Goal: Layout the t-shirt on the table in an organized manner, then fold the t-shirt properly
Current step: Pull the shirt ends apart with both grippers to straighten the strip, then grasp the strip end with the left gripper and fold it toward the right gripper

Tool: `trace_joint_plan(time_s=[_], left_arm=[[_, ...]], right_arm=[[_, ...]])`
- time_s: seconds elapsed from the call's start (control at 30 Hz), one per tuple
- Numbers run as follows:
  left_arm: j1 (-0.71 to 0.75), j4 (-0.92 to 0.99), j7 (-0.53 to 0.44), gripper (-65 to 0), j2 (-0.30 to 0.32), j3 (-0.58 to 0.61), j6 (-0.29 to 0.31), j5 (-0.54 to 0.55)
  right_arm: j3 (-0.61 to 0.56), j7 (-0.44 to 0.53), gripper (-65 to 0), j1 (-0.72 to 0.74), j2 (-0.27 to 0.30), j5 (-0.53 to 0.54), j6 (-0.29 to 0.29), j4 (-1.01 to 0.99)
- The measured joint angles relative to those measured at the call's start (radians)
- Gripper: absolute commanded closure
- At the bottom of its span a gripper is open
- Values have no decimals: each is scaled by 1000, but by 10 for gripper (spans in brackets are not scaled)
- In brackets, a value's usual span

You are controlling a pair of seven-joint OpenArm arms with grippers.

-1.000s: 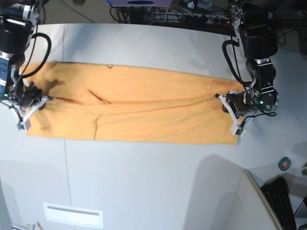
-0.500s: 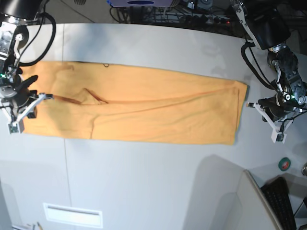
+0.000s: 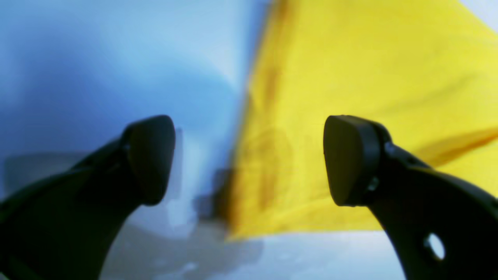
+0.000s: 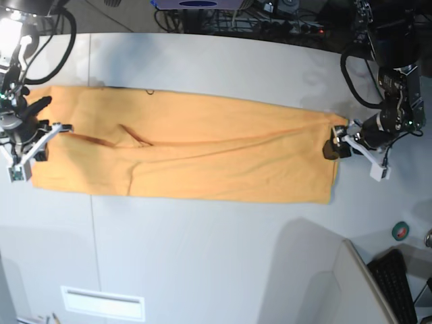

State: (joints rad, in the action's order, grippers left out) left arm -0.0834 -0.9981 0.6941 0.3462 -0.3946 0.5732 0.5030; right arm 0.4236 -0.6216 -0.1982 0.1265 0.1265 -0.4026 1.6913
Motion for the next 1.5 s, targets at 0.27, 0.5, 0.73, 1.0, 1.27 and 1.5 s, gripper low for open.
trace_joint_plan(time_s=[0.27, 0.5, 0.73, 1.0, 1.27, 1.5], left_arm=[[-64, 124, -38, -535, 9, 43, 2, 8], [-118, 261, -57, -117, 20, 42, 3, 29], [-126, 313, -130, 0, 26, 37, 15, 33], [-47, 160, -155, 0, 102, 31, -22, -8], [193, -335, -145, 0, 63, 46, -163, -10], [246, -571, 18, 0, -43, 54, -155, -5]], right_arm=[[2, 0, 0, -5, 0, 3, 0, 0], [2, 0, 0, -8, 0, 3, 0, 0], [2, 0, 0, -8, 0, 3, 0, 0], [2, 0, 0, -21, -1, 3, 0, 0], [2, 0, 0, -18, -2, 2, 0, 0], [1, 1, 0, -18, -3, 3, 0, 0]])
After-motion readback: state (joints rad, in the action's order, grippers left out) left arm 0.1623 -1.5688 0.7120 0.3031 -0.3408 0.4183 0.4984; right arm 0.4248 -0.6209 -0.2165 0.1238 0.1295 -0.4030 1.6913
